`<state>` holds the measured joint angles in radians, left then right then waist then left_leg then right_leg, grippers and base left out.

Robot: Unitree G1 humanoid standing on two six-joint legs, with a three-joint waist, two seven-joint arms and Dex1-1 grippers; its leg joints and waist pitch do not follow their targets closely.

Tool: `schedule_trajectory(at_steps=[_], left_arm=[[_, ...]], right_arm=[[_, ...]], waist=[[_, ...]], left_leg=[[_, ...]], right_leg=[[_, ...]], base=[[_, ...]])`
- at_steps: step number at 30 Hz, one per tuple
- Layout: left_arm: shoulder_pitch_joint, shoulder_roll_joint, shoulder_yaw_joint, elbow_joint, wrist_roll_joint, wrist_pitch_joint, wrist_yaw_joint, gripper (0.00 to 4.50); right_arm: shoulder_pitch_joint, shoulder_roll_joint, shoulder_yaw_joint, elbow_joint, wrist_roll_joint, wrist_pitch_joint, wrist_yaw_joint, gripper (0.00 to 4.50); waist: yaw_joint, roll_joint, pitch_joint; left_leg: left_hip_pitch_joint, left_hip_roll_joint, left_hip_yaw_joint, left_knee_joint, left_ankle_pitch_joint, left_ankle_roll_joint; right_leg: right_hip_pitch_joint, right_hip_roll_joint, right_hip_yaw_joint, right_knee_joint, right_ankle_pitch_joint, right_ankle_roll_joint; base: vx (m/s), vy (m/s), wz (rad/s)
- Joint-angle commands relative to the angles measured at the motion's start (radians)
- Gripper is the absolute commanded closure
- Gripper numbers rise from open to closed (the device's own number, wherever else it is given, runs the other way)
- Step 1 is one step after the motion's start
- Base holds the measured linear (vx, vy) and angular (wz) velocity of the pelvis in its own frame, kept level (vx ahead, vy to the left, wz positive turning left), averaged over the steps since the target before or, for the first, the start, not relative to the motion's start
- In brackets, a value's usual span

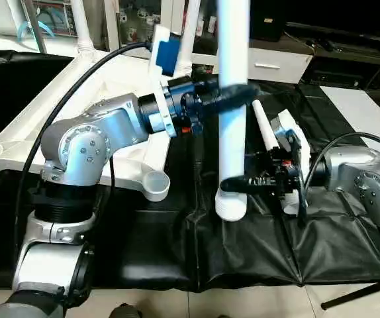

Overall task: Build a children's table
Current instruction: Pick table leg

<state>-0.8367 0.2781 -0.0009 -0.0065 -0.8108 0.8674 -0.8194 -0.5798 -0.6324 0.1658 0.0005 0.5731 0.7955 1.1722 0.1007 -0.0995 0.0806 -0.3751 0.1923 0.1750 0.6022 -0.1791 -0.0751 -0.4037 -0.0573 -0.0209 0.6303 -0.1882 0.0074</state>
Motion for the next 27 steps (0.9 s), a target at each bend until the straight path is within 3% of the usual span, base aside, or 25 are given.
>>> schedule_trajectory(at_steps=[1,6,12,20,22,25,27], left_arm=[[-0.011,0.002,-0.019,-0.036,0.000,-0.002,-0.024,2.73],[-0.014,0.000,-0.028,-0.038,0.004,-0.007,-0.033,2.73],[-0.022,-0.003,-0.037,-0.033,0.008,-0.016,-0.051,2.74],[-0.019,0.005,-0.052,-0.045,0.009,-0.015,-0.080,2.75],[-0.020,0.005,-0.050,-0.044,0.008,-0.017,-0.081,2.75],[-0.022,0.001,-0.046,-0.038,0.010,-0.020,-0.081,2.75],[-0.024,0.000,-0.045,-0.034,0.011,-0.022,-0.082,2.75]], right_arm=[[0.012,-0.018,0.004,-0.021,-0.017,-0.019,0.014,0.98],[0.029,-0.016,0.027,-0.041,-0.026,-0.032,0.031,0.98],[0.038,-0.005,0.052,-0.049,-0.038,-0.054,0.038,0.98],[0.037,0.007,0.063,-0.047,-0.047,-0.065,0.045,0.98],[0.036,0.009,0.061,-0.046,-0.044,-0.062,0.049,1.31],[0.036,0.010,0.063,-0.046,-0.040,-0.062,0.050,1.35],[0.038,0.011,0.066,-0.046,-0.039,-0.062,0.051,1.69]], waist=[[0.000,0.005,-0.067],[0.001,0.003,-0.070],[0.001,0.004,-0.070],[0.001,0.004,-0.073],[0.001,0.004,-0.072],[0.001,0.005,-0.071],[0.002,0.004,-0.072]], left_leg=[[0.018,0.032,-0.004,-0.066,-0.143,-0.021],[0.017,0.032,-0.003,-0.065,-0.118,-0.014],[0.018,0.034,-0.004,-0.065,-0.133,-0.017],[0.018,0.033,-0.003,-0.064,-0.117,-0.012],[0.018,0.032,-0.003,-0.064,-0.123,-0.013],[0.018,0.033,-0.003,-0.064,-0.125,-0.014],[0.018,0.032,-0.003,-0.063,-0.123,-0.014]], right_leg=[[0.044,-0.068,0.032,-0.074,-0.201,-0.200],[0.046,-0.067,0.031,-0.069,-0.156,-0.213],[0.046,-0.069,0.031,-0.071,-0.180,-0.210],[0.047,-0.067,0.031,-0.066,-0.139,-0.223],[0.047,-0.067,0.031,-0.067,-0.147,-0.221],[0.047,-0.067,0.032,-0.068,-0.155,-0.219],[0.047,-0.067,0.031,-0.067,-0.150,-0.219]], base=[[0.000,0.000,0.00],[0.000,0.000,0.00],[0.000,0.000,0.00],[0.000,0.000,0.00],[0.000,0.000,0.00],[0.000,0.000,0.00],[0.000,0.000,0.00]])
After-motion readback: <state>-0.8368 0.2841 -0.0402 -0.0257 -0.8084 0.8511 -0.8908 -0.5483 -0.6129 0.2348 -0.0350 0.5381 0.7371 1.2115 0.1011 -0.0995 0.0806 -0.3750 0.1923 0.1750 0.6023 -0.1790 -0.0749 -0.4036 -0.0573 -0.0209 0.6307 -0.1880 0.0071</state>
